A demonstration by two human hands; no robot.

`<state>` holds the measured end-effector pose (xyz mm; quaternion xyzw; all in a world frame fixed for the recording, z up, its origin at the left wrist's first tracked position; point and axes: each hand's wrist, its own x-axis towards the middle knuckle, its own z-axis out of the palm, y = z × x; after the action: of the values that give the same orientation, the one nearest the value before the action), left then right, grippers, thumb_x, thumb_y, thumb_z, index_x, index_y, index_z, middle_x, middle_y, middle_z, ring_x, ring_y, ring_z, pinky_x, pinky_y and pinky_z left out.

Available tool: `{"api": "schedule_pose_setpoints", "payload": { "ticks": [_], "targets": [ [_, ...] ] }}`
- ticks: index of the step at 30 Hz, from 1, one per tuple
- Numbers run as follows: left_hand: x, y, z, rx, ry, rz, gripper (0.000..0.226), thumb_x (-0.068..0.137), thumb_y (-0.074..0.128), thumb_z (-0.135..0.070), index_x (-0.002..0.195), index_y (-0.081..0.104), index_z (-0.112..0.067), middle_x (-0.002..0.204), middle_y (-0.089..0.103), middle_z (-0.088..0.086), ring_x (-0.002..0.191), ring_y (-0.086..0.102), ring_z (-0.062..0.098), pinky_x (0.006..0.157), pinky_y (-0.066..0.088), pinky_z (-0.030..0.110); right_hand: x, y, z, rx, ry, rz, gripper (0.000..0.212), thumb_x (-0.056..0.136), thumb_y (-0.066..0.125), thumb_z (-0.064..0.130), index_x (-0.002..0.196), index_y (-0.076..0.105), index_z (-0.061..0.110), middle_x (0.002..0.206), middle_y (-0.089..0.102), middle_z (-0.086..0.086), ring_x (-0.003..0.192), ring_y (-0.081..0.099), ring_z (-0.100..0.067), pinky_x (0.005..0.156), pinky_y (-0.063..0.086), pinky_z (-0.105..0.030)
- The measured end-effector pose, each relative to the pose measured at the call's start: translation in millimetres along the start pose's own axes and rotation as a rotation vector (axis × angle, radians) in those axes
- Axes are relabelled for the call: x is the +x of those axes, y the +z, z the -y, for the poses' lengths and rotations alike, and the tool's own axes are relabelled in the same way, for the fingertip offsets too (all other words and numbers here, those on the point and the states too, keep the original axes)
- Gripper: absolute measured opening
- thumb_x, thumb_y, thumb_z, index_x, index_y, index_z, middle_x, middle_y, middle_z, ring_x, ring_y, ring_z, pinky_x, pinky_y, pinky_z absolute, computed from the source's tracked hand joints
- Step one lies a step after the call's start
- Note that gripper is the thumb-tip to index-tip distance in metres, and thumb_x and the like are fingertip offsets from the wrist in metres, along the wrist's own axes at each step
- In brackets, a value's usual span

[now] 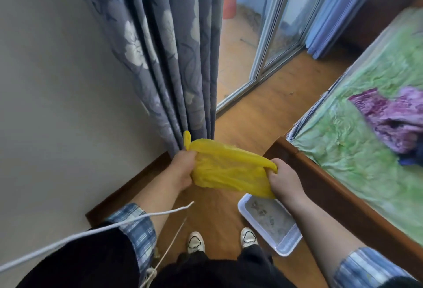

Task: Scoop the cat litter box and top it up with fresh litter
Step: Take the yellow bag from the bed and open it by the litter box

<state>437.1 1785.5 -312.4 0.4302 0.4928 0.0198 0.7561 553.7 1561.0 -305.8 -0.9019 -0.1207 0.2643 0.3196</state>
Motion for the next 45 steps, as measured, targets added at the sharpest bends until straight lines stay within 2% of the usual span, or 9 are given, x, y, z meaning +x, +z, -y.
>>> {"api": "schedule_pose_setpoints", "payload": {
  "ticks": [5,8,12,17,24,29,36,42,45],
  "targets": [
    [32.4,-9.8,6.4,0.677,0.238,0.06,0.021,0.087,0.065,-0.028,0.107,0.065,-0.02,0.102,0.067,-0.001,0.098,0.065,0.024,0.089,0.053,0.042,14.3,26.8,-13.4,0.114,0.237,-0.155,0.019,0.095,0.041,0.023,0.084,0.051,0.01,0.079,0.055,-0.004,0.077,0.052,-0.028,0.061,0.034,-0.036],
    [57.5,-6.9,23.7,0.99,0.232,-0.025,0.032,0.089,0.062,-0.039,0.103,0.054,-0.012,0.095,0.061,0.007,0.09,0.059,0.029,0.073,0.045,0.037,33.7,42.2,-31.4,0.072,0.323,-0.177,0.022,0.098,0.037,0.016,0.077,0.045,0.011,0.076,0.052,-0.007,0.073,0.049,-0.028,0.062,0.032,-0.038],
    [110.9,3.1,61.5,1.106,0.176,-0.126,0.035,0.093,0.058,-0.035,0.109,0.057,-0.004,0.113,0.065,0.022,0.106,0.06,0.042,0.076,0.043,0.039,69.9,64.9,-57.6,-0.025,0.324,-0.141,0.024,0.099,0.037,0.017,0.076,0.044,0.01,0.075,0.051,-0.007,0.063,0.044,-0.018,0.053,0.028,-0.036],
    [219.3,8.2,130.9,1.129,0.163,-0.217,0.018,0.095,0.051,-0.025,0.102,0.061,-0.012,0.11,0.067,0.019,0.103,0.061,0.04,0.077,0.047,0.039,152.7,129.8,-136.1,-0.139,0.263,-0.022,0.024,0.1,0.037,0.02,0.084,0.049,0.007,0.077,0.052,-0.009,0.064,0.043,-0.022,0.056,0.029,-0.038],
    [415.1,7.2,295.4,1.189,0.026,-0.229,0.03,0.096,0.048,-0.026,0.107,0.068,-0.007,0.11,0.068,0.02,0.102,0.063,0.041,0.076,0.044,0.035,291.5,265.9,-314.4,-0.202,0.278,0.028,0.025,0.099,0.036,0.022,0.079,0.046,0.011,0.076,0.053,-0.007,0.065,0.047,-0.022,0.057,0.032,-0.036],
    [537.4,-11.6,400.9,1.208,-0.06,-0.222,0.038,0.097,0.047,-0.027,0.112,0.066,0.003,0.115,0.066,0.025,0.107,0.061,0.042,0.079,0.045,0.037,380.7,367.5,-418.6,-0.303,0.26,0.069,0.025,0.098,0.037,0.028,0.081,0.045,0.012,0.098,0.061,-0.017,0.09,0.052,-0.035,0.072,0.036,-0.038],
    [647.0,-38.1,468.0,1.128,-0.162,-0.222,0.05,0.104,0.036,-0.033,0.129,0.056,0.007,0.135,0.055,0.028,0.124,0.052,0.042,0.095,0.042,0.037,477.4,463.0,-457.9,-0.537,0.155,0.115,0.052,0.097,0.028,0.05,0.114,0.053,0.007,0.123,0.06,-0.021,0.113,0.057,-0.039,0.082,0.041,-0.043],
    [656.6,-43.9,503.1,0.647,-0.405,-0.033,0.062,0.092,0.05,-0.057,0.141,0.038,-0.022,0.136,0.051,0.006,0.106,0.06,0.036,0.061,0.058,0.052,486.9,484.9,-491.0,-0.54,0.293,0.3,0.063,0.092,0.052,0.036,0.14,0.031,0.001,0.134,0.054,-0.022,0.12,0.055,-0.039,0.086,0.045,-0.038],
    [641.7,-37.3,508.3,0.709,-0.545,0.087,0.067,0.093,0.048,-0.062,0.144,0.03,-0.023,0.137,0.049,0.01,0.093,0.063,0.033,0.07,0.053,0.055,482.7,480.3,-494.1,-0.475,0.202,0.283,0.073,0.084,0.06,0.03,0.147,0.031,0.01,0.142,0.046,-0.019,0.128,0.048,-0.038,0.1,0.046,-0.041]
  ]
}}
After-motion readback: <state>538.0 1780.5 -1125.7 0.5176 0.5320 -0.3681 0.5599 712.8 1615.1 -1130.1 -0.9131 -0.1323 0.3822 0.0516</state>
